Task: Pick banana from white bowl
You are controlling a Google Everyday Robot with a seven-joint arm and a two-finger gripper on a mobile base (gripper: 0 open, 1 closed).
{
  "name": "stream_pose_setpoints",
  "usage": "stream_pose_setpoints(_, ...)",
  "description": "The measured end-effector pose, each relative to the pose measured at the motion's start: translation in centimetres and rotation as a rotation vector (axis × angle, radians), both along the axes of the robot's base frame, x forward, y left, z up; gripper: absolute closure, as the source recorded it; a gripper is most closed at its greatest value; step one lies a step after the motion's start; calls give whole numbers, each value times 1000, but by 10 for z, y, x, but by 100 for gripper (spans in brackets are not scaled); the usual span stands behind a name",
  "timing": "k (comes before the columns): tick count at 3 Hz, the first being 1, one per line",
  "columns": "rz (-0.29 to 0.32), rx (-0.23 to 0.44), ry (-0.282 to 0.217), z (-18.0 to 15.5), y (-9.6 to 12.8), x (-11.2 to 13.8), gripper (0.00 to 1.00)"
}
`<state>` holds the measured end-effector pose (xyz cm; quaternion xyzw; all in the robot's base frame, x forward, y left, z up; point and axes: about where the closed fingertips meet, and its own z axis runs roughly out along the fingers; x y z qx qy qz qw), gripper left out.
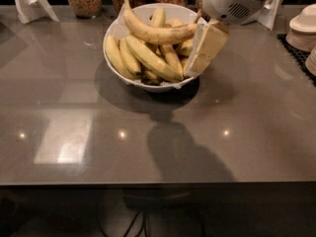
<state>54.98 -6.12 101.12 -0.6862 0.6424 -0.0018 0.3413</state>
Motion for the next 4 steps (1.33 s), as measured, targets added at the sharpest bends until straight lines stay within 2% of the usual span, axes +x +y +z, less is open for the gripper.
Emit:
stream_pose_setpoints(1,43,3,-38,-1,14,26,2)
stream_pose_setpoints(2,70,-2,-66,-4,22,46,18)
stream_pose_setpoints(3,85,-4,-79,-11,26,59,28)
stream_pose_setpoints(4,92,-2,-77,-23,31,70,29)
